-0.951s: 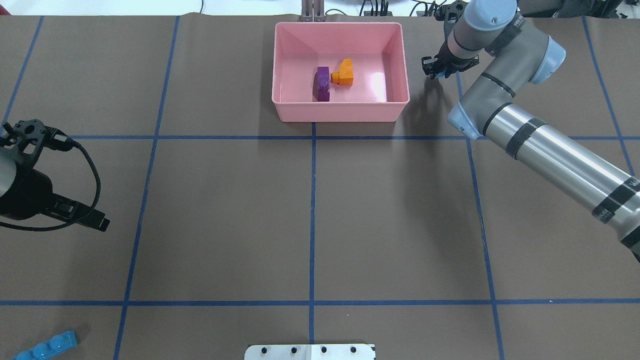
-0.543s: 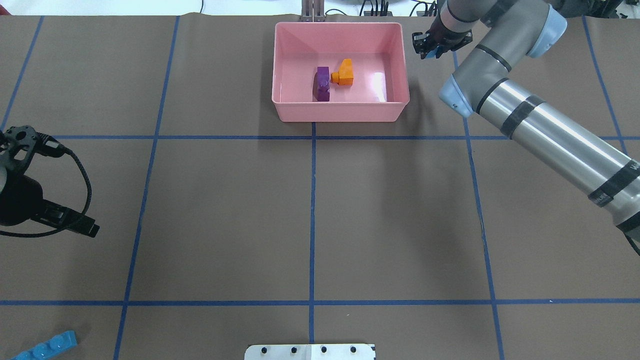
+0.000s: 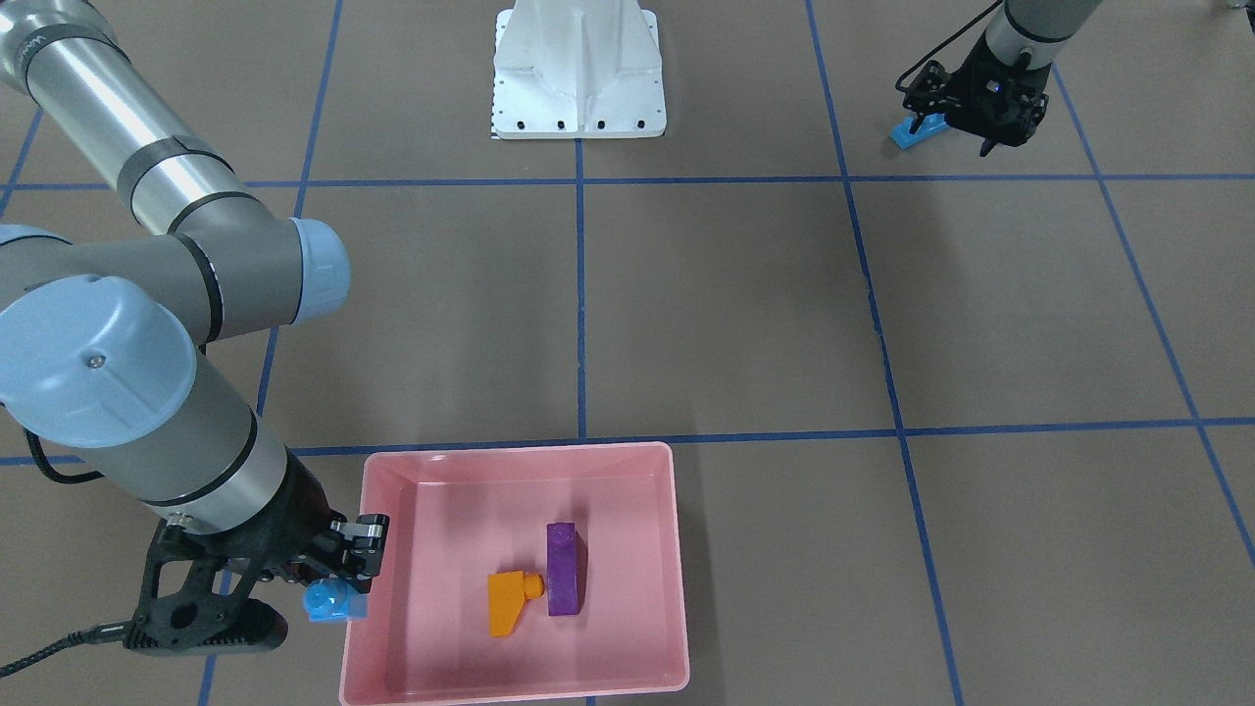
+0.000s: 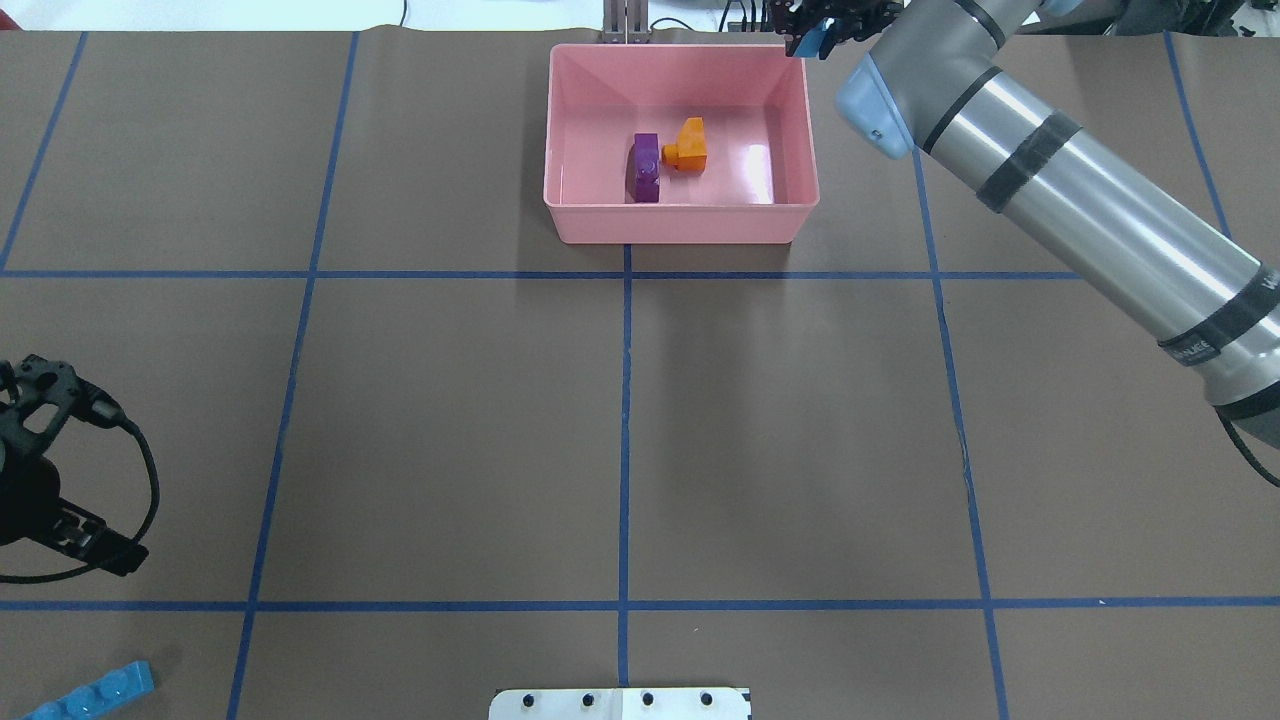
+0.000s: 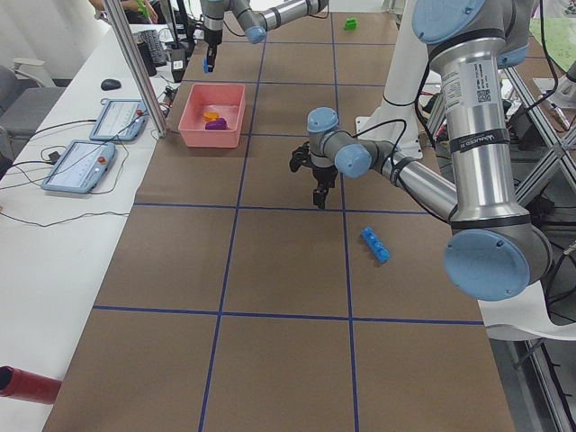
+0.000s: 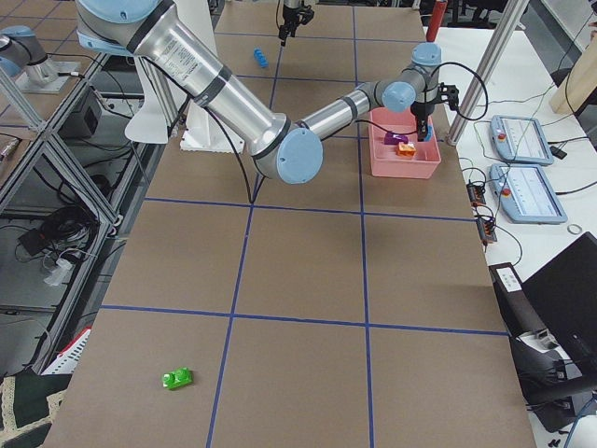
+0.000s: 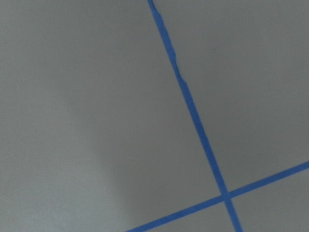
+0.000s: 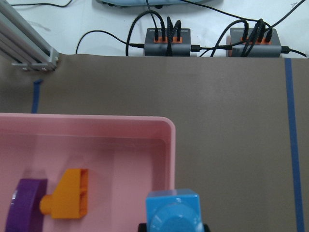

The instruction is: Put all blocks into box

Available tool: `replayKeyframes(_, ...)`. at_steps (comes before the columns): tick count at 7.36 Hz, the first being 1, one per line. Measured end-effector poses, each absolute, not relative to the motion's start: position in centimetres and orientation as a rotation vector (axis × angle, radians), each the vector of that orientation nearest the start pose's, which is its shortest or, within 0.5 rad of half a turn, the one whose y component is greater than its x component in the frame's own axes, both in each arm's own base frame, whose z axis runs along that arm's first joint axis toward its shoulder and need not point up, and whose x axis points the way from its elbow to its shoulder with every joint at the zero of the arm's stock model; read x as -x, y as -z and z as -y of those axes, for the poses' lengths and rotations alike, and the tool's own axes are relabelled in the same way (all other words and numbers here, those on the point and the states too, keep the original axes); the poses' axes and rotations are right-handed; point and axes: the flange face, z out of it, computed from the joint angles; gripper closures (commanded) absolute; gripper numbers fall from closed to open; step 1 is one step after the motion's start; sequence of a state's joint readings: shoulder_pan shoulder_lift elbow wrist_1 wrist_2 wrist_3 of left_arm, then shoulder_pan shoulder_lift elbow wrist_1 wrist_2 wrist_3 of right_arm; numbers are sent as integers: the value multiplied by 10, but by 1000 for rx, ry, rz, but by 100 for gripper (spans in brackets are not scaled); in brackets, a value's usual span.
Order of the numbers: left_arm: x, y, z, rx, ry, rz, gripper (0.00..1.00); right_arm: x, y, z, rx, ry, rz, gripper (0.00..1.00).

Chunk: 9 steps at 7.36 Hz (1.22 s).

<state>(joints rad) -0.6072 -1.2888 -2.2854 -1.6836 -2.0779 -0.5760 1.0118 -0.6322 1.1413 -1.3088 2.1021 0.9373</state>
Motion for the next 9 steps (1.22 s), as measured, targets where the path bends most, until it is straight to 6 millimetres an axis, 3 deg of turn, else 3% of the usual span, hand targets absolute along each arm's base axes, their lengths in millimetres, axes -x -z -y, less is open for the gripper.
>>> replayKeyframes(2, -257, -441, 242, -5, -626, -693, 0, 390, -200, 726, -182, -189, 892, 100)
replayKeyframes(4, -265, -452, 215, 13, -706, -639, 0, 425, -206, 713, -194, -190, 855, 100)
replayKeyframes(5, -269, -457, 206, 21, -732, -621, 0, 441, -212, 709, -204, -189, 827, 32)
replayKeyframes(6, -274, -461, 200, 27, -752, -607, 0, 455, -217, 707, -213, -188, 799, 0)
replayKeyframes(8, -283, -466, 188, 37, -776, -588, 0, 471, -219, 709, -223, -184, 775, 0)
replayKeyframes(9, -292, -470, 179, 43, -780, -571, 0, 469, -218, 711, -226, -183, 775, 0)
